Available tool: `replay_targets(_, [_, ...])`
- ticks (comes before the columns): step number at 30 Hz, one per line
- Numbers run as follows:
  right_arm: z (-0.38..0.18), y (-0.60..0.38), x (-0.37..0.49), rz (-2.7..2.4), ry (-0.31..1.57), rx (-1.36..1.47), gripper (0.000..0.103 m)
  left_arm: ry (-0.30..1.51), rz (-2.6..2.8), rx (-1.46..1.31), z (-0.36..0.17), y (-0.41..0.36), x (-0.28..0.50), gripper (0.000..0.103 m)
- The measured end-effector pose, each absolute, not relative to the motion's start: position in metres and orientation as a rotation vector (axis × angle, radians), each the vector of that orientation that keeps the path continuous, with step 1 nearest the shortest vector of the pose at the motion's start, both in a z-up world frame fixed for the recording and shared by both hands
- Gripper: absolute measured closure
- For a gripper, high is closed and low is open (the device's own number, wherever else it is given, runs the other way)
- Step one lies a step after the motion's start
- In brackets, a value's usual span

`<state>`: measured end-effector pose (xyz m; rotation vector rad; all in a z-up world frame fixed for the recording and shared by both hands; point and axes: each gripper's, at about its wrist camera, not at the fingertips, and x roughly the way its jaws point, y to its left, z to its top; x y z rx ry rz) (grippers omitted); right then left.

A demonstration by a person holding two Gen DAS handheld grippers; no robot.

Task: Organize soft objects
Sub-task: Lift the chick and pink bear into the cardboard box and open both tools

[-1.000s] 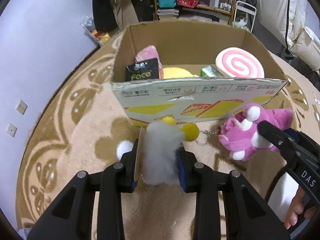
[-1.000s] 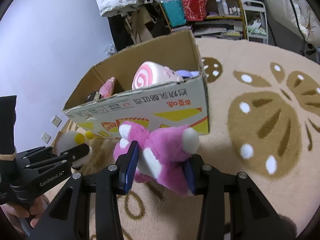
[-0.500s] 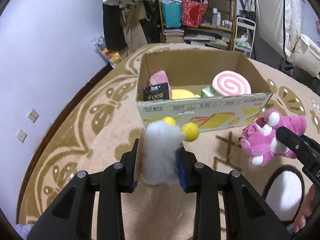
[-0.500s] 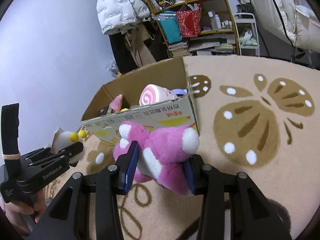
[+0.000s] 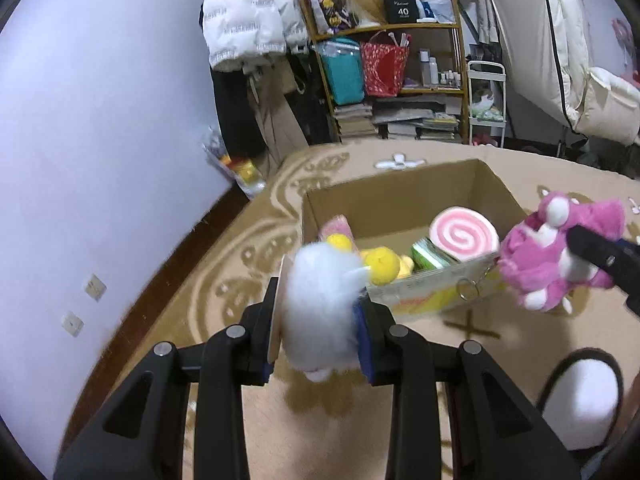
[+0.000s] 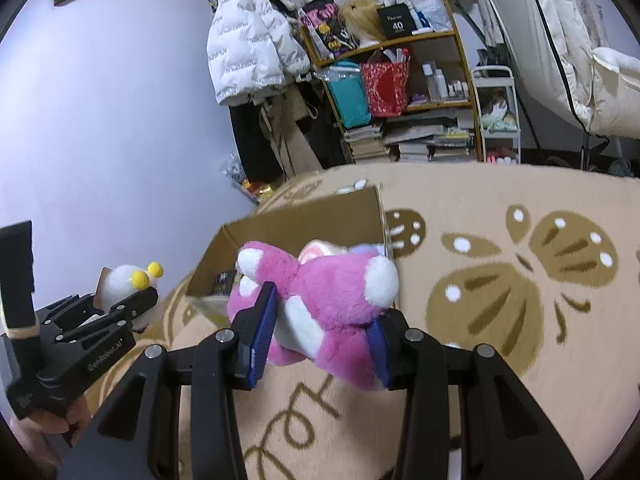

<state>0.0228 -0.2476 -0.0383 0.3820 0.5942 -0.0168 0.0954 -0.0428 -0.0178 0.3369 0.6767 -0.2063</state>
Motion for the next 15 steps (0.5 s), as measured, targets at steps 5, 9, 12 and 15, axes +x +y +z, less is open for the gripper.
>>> replay_targets(5, [-0.027,-0.251,0.039,-0.012,0.576,0.353,0.058,0.669,-0.214,0.309,-0.010,-0.044,0.112,0.073])
replay_targets(9, [-0.023,-0.254,0.055,-0.009,0.563,0.348,0.058,0.668,-0.219,0.302,-0.006,-0.049,0.130,0.073])
replay_targets(12, [-0.022,-0.257,0.069,-0.009,0.560,0.355,0.058,0.663,-0.212,0.304,-0.003,-0.052,0.146,0.073])
replay_targets(15, [-0.022,-0.261,0.083,-0.001,0.555,0.371,0.058,0.666,-0.221,0.280,0.001,-0.053,0.160,0.082])
